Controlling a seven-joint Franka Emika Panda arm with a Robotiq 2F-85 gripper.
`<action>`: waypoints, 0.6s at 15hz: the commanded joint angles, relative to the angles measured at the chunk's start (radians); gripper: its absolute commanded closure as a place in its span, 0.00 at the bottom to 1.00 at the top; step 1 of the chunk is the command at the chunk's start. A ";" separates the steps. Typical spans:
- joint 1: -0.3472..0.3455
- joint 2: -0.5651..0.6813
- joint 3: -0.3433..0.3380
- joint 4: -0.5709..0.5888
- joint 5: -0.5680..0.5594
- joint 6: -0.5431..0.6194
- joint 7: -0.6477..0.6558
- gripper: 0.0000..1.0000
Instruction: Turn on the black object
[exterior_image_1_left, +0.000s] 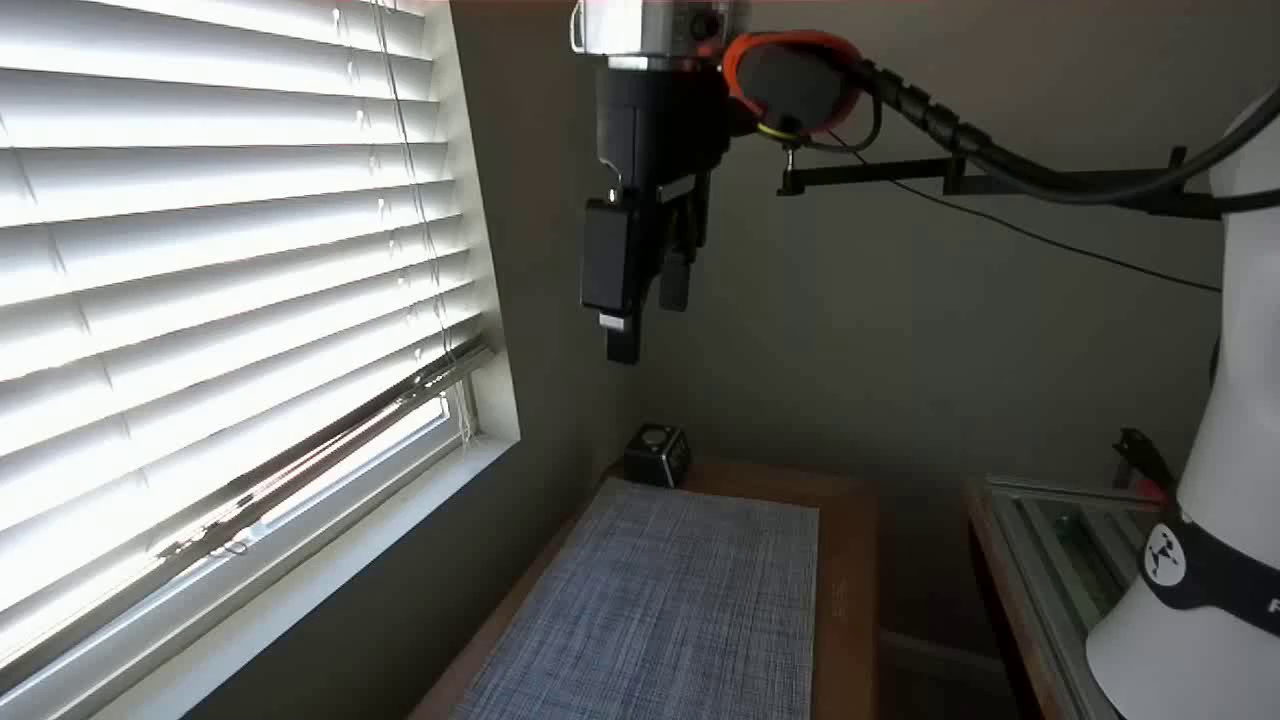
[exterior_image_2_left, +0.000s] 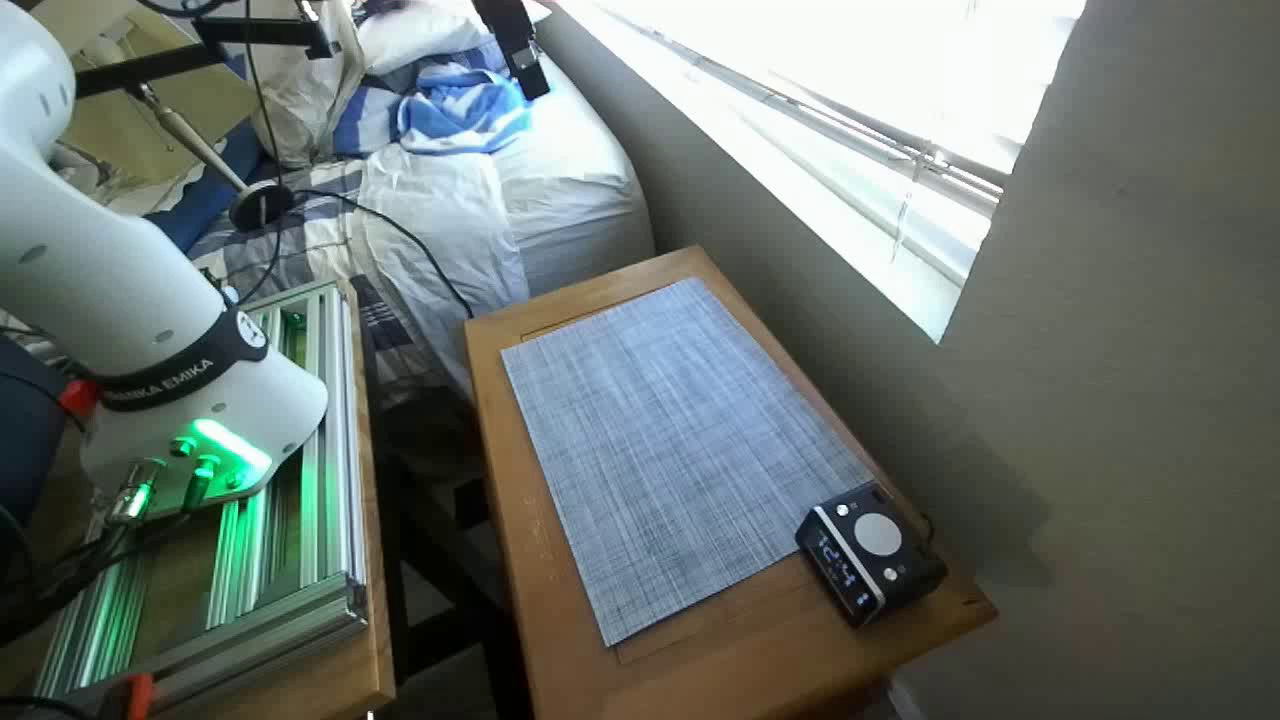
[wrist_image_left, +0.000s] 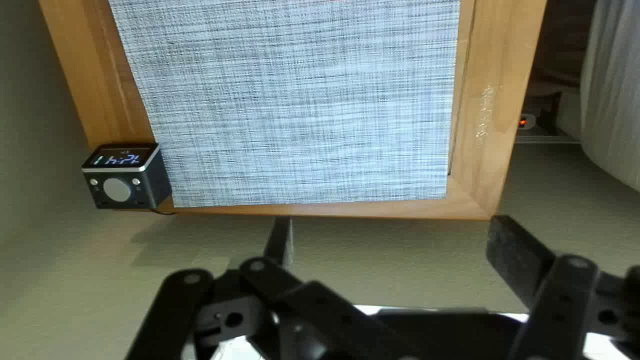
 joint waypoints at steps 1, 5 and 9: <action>0.007 0.000 -0.007 0.002 -0.005 -0.003 0.003 0.00; 0.007 0.000 -0.007 0.002 -0.005 -0.003 0.003 0.00; -0.051 0.054 -0.010 0.021 -0.035 0.014 0.050 0.00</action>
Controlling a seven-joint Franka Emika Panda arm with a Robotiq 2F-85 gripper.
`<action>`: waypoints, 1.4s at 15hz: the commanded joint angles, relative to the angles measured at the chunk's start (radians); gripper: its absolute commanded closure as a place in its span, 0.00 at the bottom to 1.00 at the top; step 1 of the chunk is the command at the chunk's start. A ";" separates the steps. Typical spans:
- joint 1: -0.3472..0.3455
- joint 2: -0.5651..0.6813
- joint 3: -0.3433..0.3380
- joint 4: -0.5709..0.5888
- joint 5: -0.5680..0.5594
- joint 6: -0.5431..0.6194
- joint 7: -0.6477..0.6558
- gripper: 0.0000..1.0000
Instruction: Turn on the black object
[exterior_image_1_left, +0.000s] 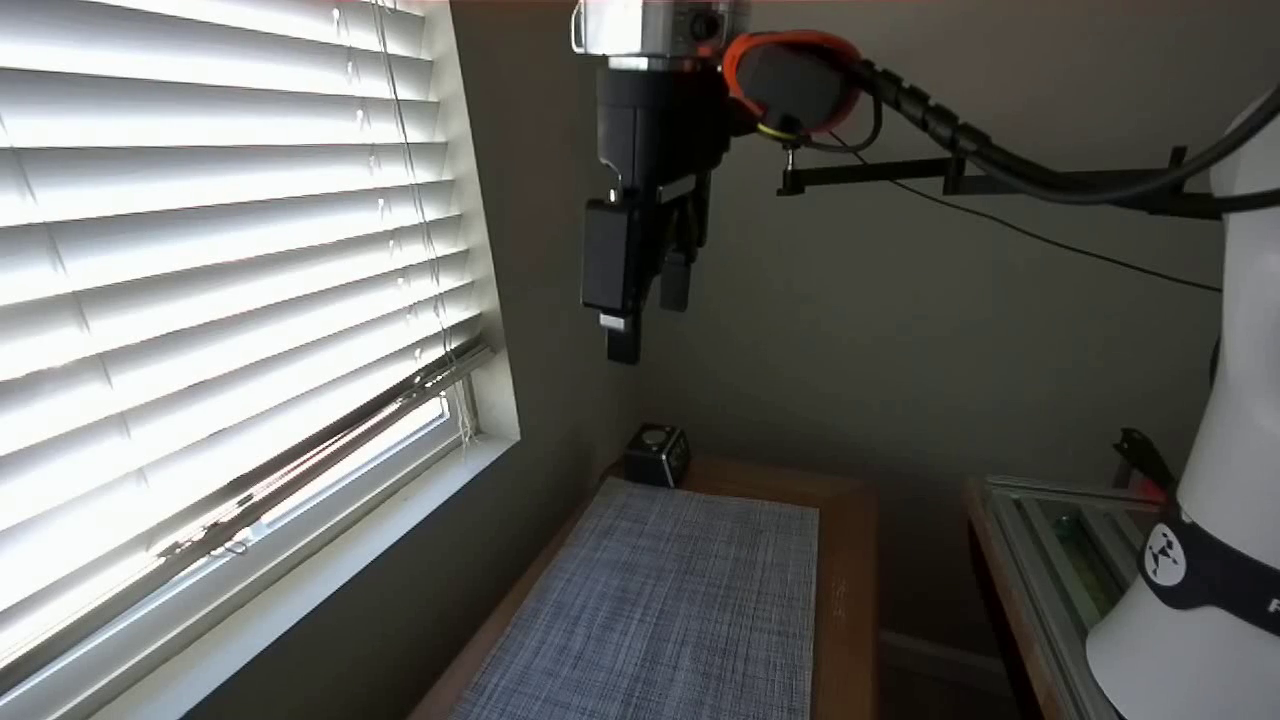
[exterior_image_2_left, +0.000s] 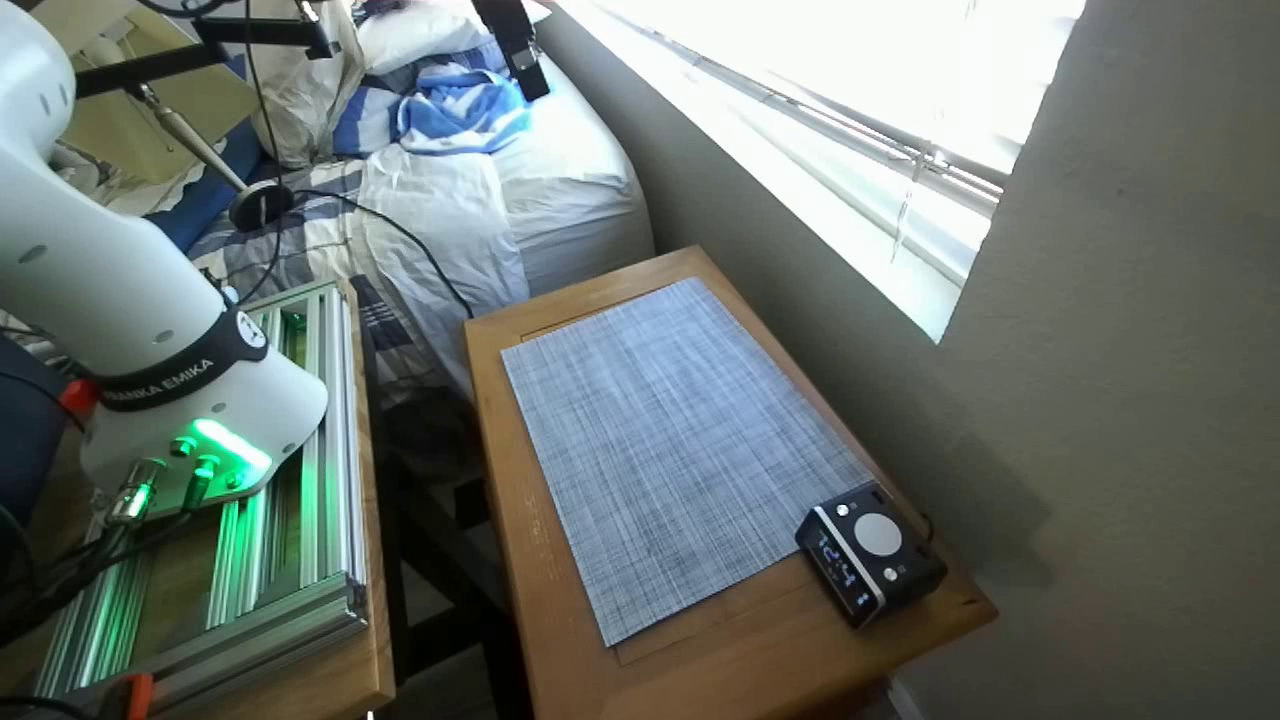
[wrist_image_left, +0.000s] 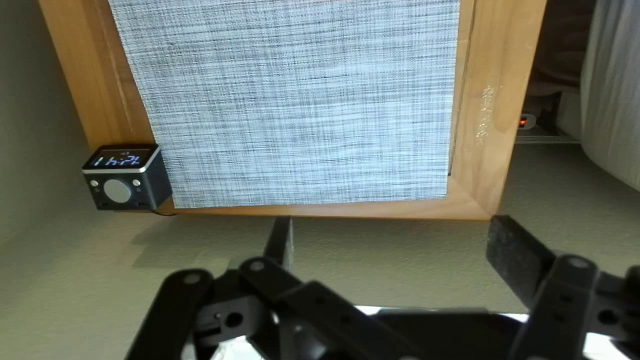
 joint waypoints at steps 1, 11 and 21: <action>-0.090 0.072 -0.010 0.023 -0.061 0.034 0.078 0.00; -0.384 0.461 -0.109 0.213 -0.323 0.201 0.339 0.00; -0.243 0.663 -0.278 0.326 -0.339 0.258 0.421 0.00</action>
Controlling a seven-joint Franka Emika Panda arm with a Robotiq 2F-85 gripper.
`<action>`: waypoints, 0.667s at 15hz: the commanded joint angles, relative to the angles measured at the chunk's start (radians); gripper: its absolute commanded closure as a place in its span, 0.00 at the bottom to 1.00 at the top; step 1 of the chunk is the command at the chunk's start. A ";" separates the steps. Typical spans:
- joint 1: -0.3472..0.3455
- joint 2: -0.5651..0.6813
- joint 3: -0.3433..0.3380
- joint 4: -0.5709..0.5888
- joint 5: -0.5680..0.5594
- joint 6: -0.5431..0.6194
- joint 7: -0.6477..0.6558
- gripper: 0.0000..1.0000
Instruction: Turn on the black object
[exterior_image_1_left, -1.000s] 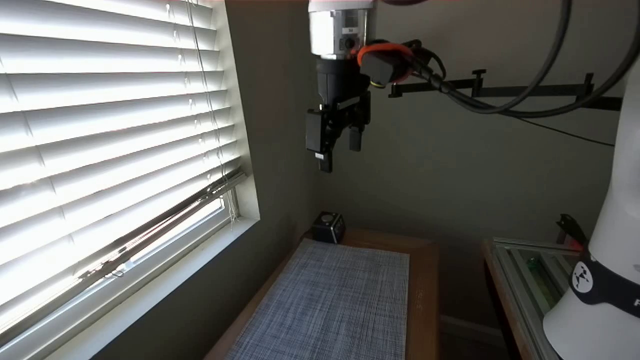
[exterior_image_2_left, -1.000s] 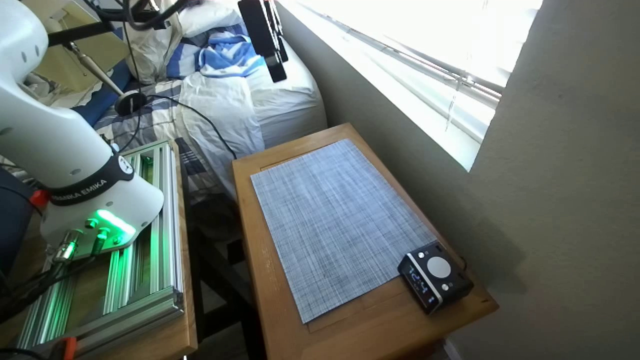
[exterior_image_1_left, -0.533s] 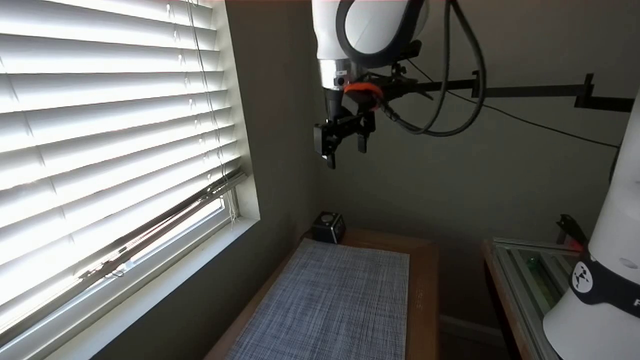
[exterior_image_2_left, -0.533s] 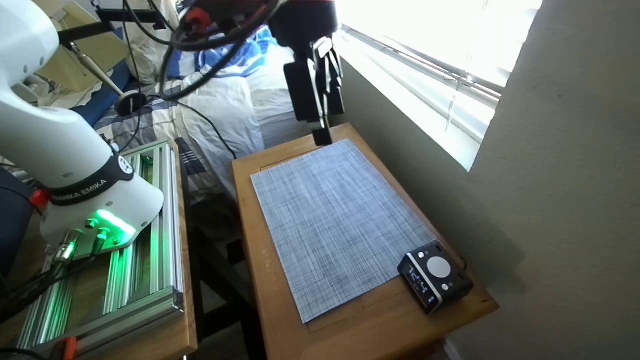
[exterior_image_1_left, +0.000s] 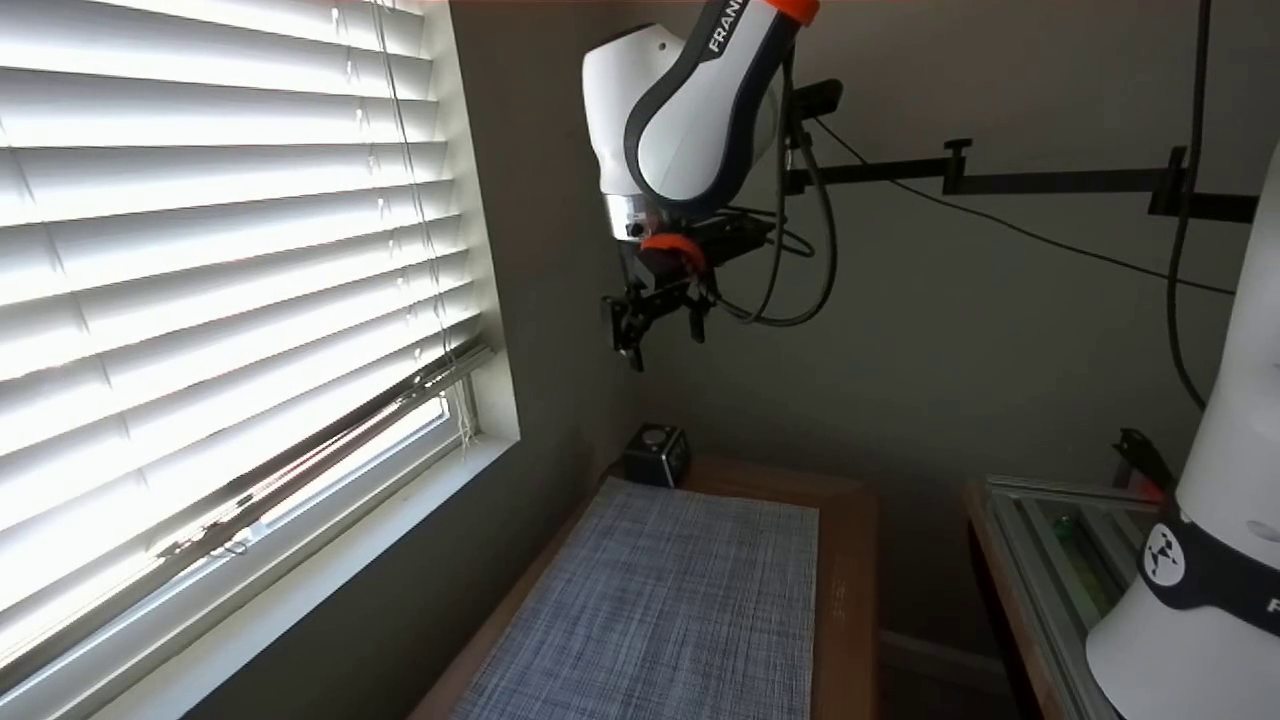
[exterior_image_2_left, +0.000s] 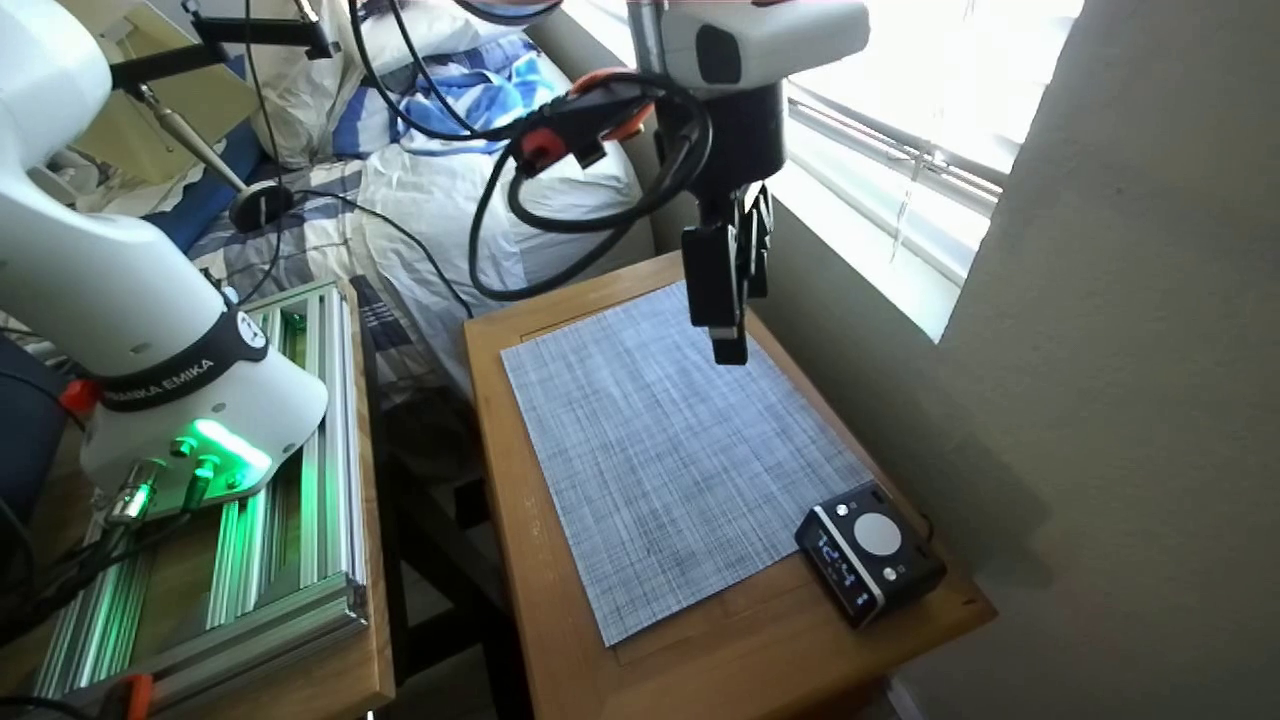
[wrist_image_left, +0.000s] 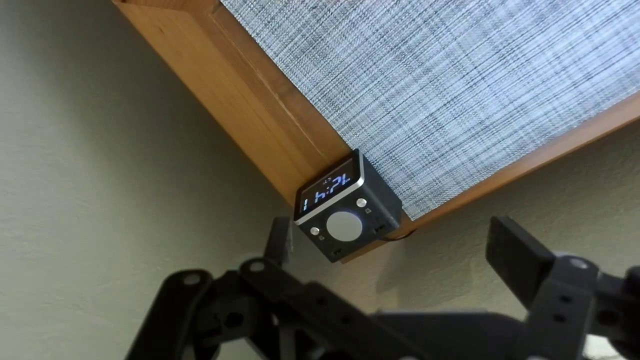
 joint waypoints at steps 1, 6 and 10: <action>0.060 -0.006 -0.059 -0.001 0.007 -0.001 -0.006 0.00; 0.068 0.094 -0.096 0.083 0.058 -0.029 0.020 0.00; 0.082 0.206 -0.141 0.160 0.158 -0.023 -0.006 0.00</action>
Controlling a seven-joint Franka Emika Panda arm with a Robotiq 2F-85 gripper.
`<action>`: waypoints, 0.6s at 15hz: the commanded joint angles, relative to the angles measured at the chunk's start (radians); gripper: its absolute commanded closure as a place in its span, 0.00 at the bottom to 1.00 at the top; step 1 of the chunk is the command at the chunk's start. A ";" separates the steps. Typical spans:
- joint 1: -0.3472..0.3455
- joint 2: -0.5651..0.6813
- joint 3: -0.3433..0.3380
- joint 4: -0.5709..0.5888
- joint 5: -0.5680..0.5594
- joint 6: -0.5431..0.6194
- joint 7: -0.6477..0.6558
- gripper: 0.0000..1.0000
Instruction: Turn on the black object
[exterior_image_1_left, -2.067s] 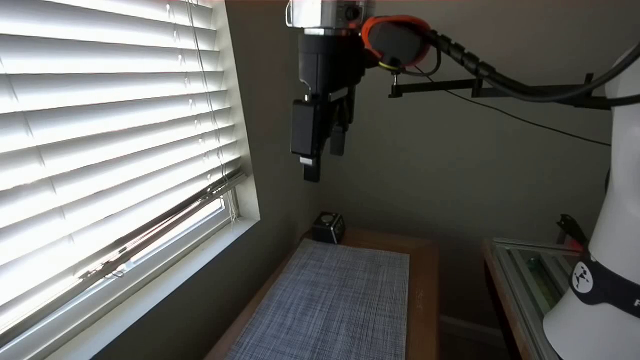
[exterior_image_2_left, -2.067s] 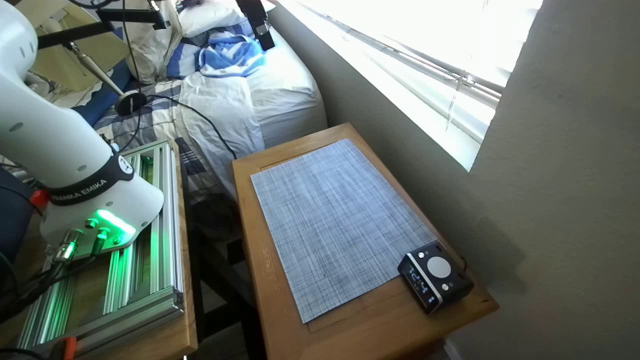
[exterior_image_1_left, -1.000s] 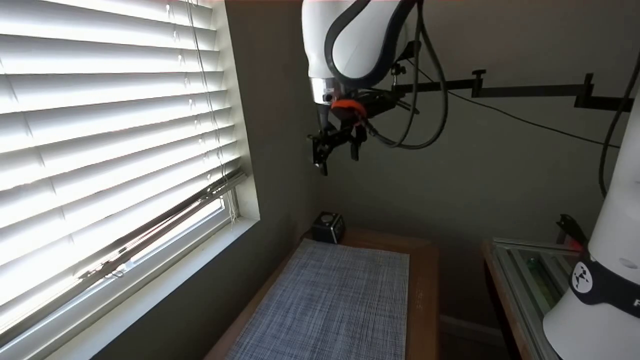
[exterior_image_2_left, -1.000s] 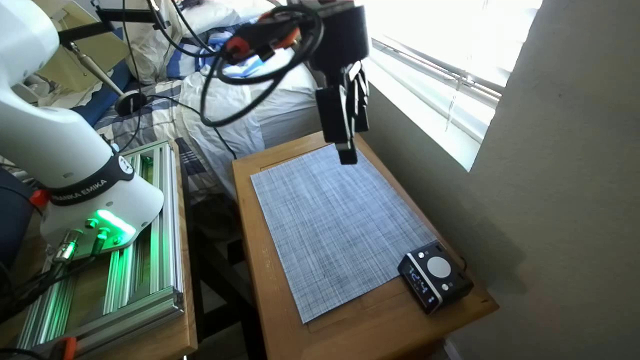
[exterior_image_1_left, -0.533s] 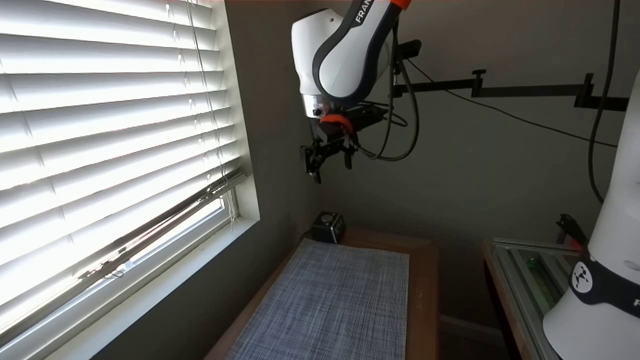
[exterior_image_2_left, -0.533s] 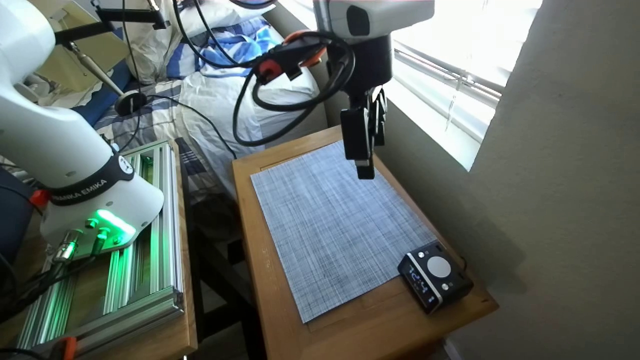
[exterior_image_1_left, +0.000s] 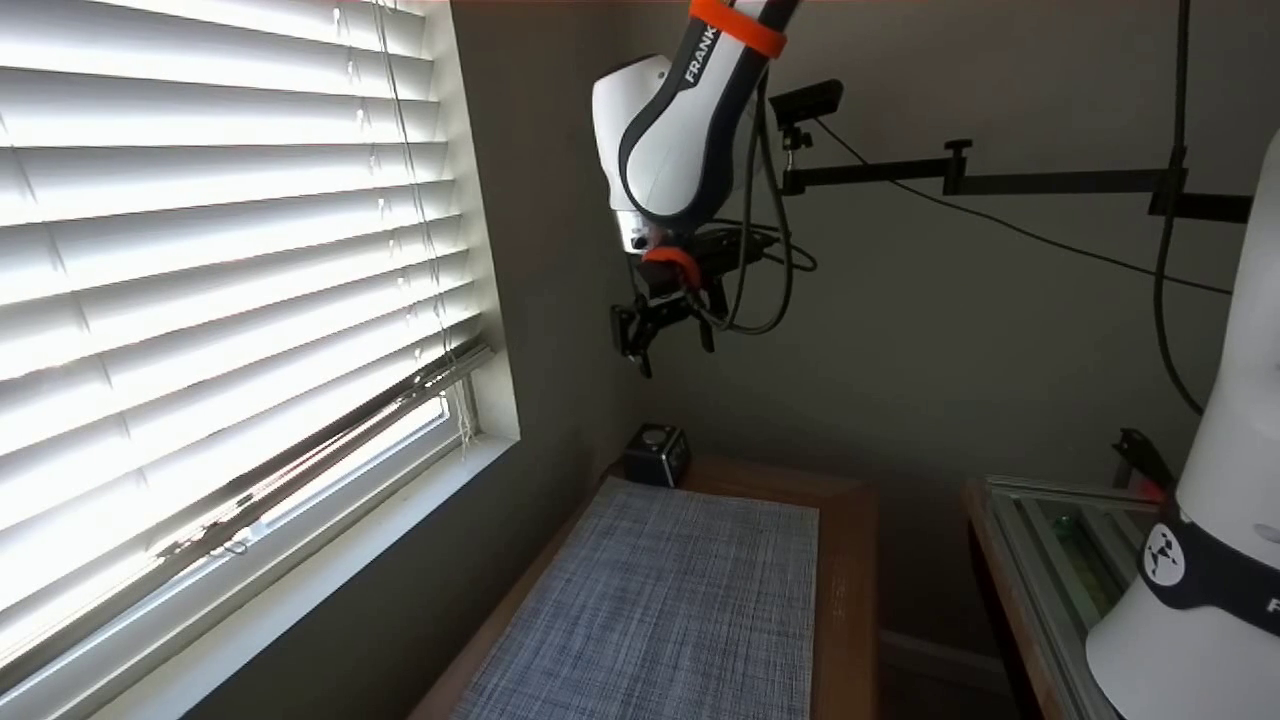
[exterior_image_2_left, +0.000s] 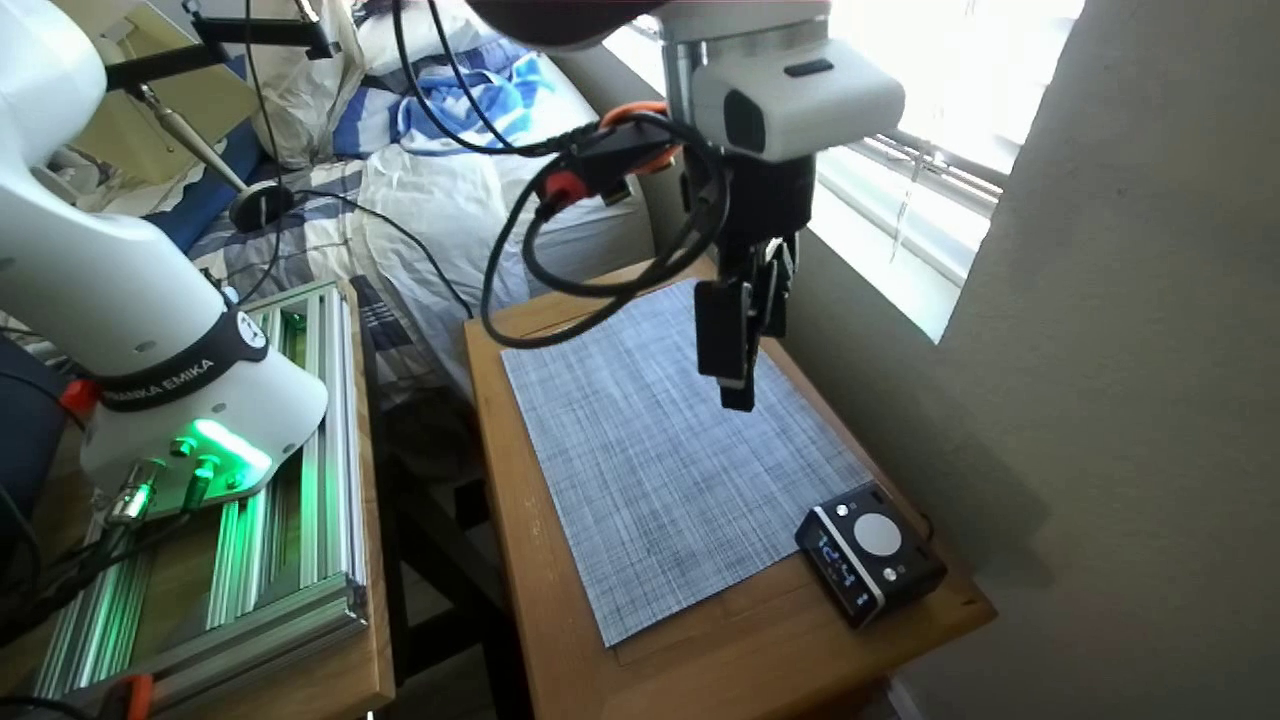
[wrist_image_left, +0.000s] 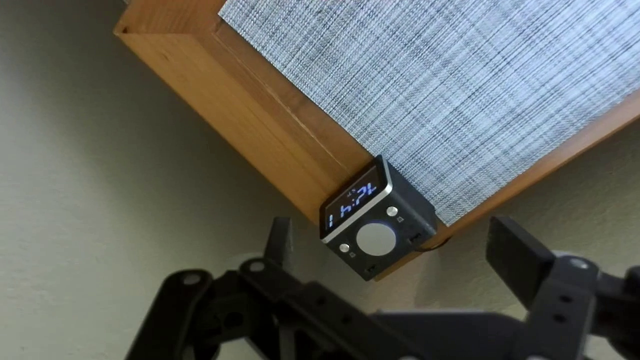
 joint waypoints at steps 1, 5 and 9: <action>0.035 0.142 -0.047 0.118 0.095 -0.012 -0.015 0.00; 0.050 0.252 -0.074 0.204 0.168 -0.006 -0.021 0.34; 0.051 0.351 -0.090 0.301 0.230 0.002 -0.037 0.63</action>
